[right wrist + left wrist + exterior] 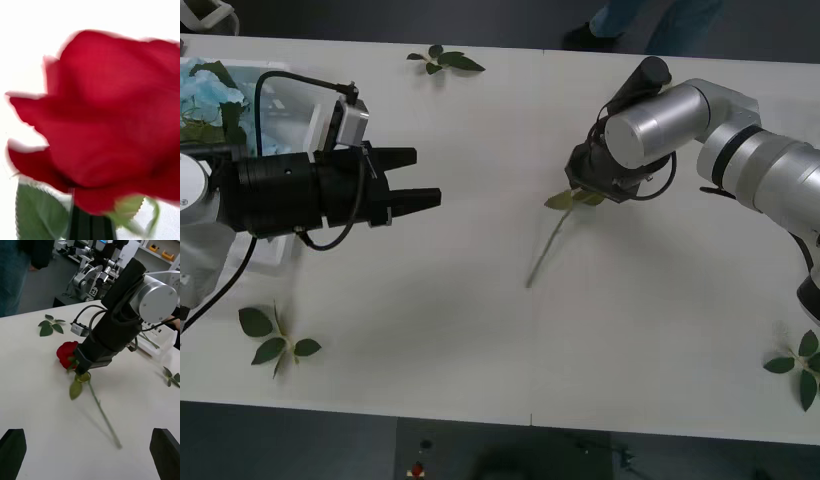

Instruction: Put the red flowers into the right box and the blue flowers into the left box

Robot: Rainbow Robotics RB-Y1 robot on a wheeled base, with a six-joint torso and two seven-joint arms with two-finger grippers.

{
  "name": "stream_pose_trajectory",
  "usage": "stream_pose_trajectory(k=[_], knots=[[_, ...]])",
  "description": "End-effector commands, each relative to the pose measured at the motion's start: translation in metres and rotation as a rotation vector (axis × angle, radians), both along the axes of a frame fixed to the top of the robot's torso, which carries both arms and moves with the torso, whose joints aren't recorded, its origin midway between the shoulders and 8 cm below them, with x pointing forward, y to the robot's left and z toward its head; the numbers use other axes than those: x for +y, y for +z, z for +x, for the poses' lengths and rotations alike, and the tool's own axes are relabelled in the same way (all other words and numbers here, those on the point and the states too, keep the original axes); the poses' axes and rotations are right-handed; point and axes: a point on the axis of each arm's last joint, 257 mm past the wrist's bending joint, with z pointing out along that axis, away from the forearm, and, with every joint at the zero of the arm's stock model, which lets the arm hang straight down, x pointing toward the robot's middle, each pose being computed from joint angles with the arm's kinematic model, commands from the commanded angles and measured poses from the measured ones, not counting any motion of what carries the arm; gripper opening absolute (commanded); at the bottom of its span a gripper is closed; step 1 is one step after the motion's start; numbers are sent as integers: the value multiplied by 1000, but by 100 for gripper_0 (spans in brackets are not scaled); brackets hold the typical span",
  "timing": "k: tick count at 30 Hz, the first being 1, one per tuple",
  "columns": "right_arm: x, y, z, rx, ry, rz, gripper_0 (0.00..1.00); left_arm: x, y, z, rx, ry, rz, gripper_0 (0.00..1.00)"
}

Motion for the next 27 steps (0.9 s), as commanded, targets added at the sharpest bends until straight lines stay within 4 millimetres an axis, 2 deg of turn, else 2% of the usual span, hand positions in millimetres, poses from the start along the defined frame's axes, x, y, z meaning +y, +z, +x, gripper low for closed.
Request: stream_pose_trajectory(k=[1,6,9,13,17,20,21,22,23,25,26,27], knots=[[24,32,17,-51,-10,38,0,-1,0,1,-31,-12,69,96],[16,42,21,-64,-16,37,0,-5,-5,-5,-14,-35,79,96],[0,59,27,-80,-27,34,0,-4,-5,-8,-8,-46,78,96],[-37,95,34,-120,-42,21,0,-4,-3,-12,2,-62,68,96],[-87,130,39,-181,-54,-30,0,-4,0,-13,4,-61,55,96],[-140,155,38,-224,-45,-112,0,-6,7,-13,1,-63,28,96],[-151,158,38,-229,-41,-130,0,-7,9,-14,2,-65,18,96],[-178,166,34,-236,-39,-163,0,-8,15,-14,0,-70,-6,96],[-189,171,33,-243,-38,-174,0,-10,17,-15,0,-74,-16,96],[-230,182,26,-250,-46,-211,0,-20,30,-18,-8,-93,-66,96],[-240,185,23,-250,-49,-221,0,-22,33,-18,-11,-96,-76,96],[-262,190,18,-249,-57,-243,0,-27,38,-17,-14,-98,-94,96]])
